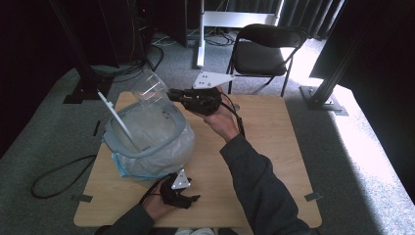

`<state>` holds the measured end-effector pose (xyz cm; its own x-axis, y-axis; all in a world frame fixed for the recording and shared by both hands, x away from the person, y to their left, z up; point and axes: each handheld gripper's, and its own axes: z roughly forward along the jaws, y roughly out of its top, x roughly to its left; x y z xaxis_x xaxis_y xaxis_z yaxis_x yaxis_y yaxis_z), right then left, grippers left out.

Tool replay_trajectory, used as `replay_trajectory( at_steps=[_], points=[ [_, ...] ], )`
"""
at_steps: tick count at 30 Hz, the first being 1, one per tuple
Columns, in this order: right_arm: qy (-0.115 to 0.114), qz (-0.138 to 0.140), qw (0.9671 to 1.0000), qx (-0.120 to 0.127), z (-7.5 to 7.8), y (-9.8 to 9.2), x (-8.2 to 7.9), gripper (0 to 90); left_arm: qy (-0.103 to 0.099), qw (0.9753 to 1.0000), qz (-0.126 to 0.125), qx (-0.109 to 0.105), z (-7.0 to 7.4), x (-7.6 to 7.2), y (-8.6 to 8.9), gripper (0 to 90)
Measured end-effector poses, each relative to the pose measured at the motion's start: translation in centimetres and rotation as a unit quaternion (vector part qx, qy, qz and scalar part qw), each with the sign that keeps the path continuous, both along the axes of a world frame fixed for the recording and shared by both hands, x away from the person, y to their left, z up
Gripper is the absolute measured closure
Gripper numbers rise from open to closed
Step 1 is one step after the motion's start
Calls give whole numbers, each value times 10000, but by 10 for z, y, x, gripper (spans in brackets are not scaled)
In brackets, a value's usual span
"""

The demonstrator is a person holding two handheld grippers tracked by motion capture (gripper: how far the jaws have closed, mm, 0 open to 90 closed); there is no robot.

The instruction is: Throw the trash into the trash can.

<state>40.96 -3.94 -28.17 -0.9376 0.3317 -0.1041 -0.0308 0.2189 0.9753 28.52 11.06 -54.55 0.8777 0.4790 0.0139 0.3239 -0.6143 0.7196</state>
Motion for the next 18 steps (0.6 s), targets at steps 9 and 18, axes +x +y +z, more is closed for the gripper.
replay_trajectory(
  at_steps=[9,18],
  points=[
    [-5,125,9999,-54,0,9,-8,835,3,10000,-1,3,0,0,0,288],
    [23,211,9998,-56,0,15,-9,835,5,10000,-7,4,0,0,0,289]
  ],
)
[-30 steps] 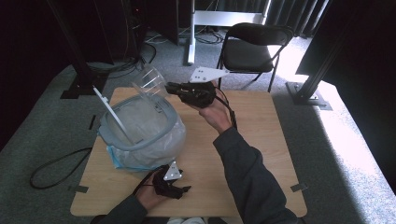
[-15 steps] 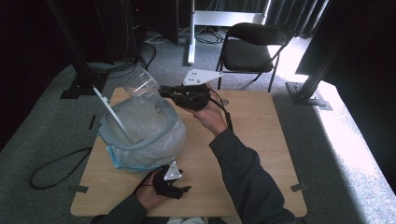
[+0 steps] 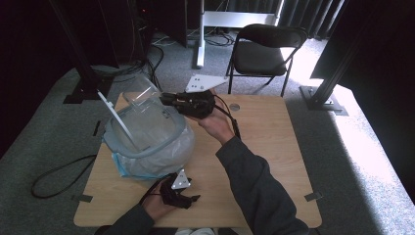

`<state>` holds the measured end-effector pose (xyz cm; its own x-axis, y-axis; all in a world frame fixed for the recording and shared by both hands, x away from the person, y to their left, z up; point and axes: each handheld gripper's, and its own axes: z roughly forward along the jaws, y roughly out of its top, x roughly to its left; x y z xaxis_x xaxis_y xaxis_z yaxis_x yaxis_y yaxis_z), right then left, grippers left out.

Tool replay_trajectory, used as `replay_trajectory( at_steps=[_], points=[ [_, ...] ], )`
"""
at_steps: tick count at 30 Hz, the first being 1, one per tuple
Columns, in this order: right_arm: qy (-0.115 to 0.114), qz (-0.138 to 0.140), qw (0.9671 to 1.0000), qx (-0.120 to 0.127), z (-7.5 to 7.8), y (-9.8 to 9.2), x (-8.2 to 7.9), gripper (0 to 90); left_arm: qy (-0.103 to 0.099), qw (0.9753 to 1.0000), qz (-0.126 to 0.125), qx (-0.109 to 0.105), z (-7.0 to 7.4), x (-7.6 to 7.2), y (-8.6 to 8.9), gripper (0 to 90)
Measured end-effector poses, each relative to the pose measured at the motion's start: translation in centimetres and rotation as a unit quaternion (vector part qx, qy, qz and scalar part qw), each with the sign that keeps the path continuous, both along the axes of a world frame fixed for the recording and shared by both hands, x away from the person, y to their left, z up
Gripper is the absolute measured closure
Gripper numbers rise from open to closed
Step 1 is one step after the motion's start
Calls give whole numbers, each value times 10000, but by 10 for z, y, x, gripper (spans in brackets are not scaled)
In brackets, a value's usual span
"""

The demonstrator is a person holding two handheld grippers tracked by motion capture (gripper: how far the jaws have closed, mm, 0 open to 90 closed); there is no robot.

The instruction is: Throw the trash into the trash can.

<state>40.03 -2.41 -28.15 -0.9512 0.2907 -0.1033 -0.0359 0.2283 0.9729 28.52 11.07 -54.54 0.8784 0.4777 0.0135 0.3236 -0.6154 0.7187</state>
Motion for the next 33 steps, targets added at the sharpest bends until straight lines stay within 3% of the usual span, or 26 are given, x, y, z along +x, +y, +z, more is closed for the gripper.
replay_trajectory(
  at_steps=[8,9,15,21,30,33],
  points=[
    [70,63,10000,-8,0,4,-1,833,1,10000,18,-8,0,0,0,289],
    [259,155,9994,-149,-3,7,3,695,4,10000,-3,10,0,0,0,288],
    [328,-55,9994,-1,-7,-6,11,647,3,10000,5,8,0,0,0,288],
    [300,-176,9994,-29,-10,-17,11,632,6,10000,14,11,0,0,0,286],
    [388,-525,9979,-27,-27,-41,19,611,7,10000,-78,29,0,0,-1,242],
    [260,-881,9957,-146,-34,-48,21,589,5,10000,-57,31,0,-1,0,244]
  ],
)
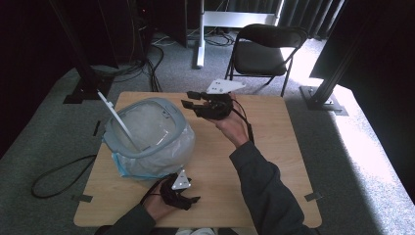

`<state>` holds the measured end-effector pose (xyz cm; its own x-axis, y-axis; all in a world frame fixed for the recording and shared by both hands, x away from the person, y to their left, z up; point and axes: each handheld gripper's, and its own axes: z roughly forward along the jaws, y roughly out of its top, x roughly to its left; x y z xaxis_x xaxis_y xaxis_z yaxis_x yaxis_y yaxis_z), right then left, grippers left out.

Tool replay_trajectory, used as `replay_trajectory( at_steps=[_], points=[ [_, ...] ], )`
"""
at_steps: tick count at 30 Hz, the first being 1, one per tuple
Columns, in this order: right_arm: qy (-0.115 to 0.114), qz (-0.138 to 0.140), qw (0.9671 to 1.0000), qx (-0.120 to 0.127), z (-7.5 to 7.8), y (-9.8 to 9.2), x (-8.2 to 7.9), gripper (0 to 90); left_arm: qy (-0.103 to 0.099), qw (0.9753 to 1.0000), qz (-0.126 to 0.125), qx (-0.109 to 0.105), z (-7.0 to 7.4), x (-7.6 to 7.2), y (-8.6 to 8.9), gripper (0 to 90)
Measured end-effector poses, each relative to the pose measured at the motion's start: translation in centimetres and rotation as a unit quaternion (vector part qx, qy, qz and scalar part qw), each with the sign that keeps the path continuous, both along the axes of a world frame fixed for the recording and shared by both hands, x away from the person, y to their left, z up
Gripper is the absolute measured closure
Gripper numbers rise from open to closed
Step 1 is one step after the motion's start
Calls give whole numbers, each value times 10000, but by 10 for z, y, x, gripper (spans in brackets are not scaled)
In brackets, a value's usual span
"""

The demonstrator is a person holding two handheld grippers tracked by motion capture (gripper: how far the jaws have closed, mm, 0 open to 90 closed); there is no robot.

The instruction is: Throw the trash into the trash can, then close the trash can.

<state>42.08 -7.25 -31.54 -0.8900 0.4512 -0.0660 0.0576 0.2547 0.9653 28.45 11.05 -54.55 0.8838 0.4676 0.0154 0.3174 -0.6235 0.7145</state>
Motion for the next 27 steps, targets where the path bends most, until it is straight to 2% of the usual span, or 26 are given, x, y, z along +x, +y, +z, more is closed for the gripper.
replay_trajectory(
  at_steps=[6,10,16,19,23,27],
  points=[
    [-10,-412,9986,-328,-18,-10,7,567,14,10000,22,-25,0,0,1,260],
    [155,-551,9978,-326,-28,-19,16,565,9,10000,11,-20,0,0,1,260],
    [251,-722,9965,-340,-40,-30,21,566,3,10000,34,-23,0,-2,2,261],
    [289,-813,9956,-358,-45,-37,22,565,-54,9999,55,74,4,-5,3,358],
    [373,-927,9944,-352,-53,-47,25,565,-80,9999,98,-88,13,-8,10,456],
    [440,-1020,9930,-407,-61,-53,28,565,43,9991,172,-380,21,-8,18,504]
  ],
)
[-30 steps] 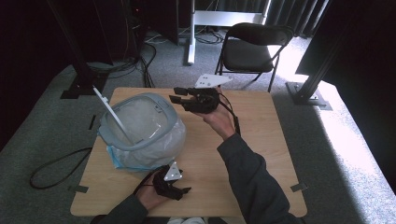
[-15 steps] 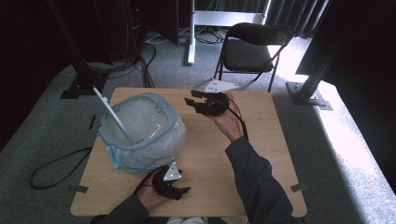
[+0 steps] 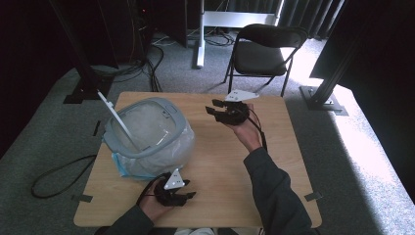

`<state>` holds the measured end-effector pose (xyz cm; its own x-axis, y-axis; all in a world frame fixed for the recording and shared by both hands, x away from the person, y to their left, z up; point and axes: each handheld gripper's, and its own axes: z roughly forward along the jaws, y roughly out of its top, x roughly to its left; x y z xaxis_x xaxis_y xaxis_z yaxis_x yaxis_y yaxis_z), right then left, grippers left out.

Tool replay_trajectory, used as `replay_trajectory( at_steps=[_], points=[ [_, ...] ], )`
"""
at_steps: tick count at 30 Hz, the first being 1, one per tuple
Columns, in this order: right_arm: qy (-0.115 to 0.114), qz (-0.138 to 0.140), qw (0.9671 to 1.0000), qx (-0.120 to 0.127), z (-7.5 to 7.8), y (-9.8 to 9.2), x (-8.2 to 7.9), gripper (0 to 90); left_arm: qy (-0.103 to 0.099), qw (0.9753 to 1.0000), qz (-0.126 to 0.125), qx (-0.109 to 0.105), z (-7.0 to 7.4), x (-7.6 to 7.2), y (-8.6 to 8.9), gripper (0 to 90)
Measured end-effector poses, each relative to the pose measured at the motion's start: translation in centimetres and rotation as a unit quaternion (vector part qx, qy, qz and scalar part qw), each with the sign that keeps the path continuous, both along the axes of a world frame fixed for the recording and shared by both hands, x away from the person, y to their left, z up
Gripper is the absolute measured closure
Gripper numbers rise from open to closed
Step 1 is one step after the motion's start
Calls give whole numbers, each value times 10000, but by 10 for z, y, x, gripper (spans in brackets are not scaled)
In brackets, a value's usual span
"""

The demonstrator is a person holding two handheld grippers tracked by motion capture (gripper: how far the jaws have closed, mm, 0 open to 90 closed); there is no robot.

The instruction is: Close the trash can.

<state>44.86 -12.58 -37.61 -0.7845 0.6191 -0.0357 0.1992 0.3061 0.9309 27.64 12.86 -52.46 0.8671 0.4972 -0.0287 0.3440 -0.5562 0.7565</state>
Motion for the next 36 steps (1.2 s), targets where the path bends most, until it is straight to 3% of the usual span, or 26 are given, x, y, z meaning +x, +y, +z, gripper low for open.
replay_trajectory(
  at_steps=[8,15,18,25,27,30,36],
  points=[
    [85,-100,9999,4,-8,-8,4,562,-15,9997,102,-219,15,-4,12,540],
    [107,-92,9999,22,-9,-8,4,561,-5,9981,85,-608,41,-17,21,546],
    [114,-79,9999,32,-10,-8,4,561,-123,9982,101,-573,54,-23,26,547],
    [208,-93,9996,185,-11,-11,6,562,-277,9969,39,-733,85,-32,38,578],
    [203,-107,9996,152,-11,-12,6,562,-360,9961,102,-800,95,-34,44,589],
    [217,-116,9996,167,-12,-13,6,562,-543,9961,253,-652,109,-37,52,608],
    [221,-108,9996,163,-13,-13,7,562,-615,9935,427,-860,133,-44,73,648]
  ],
)
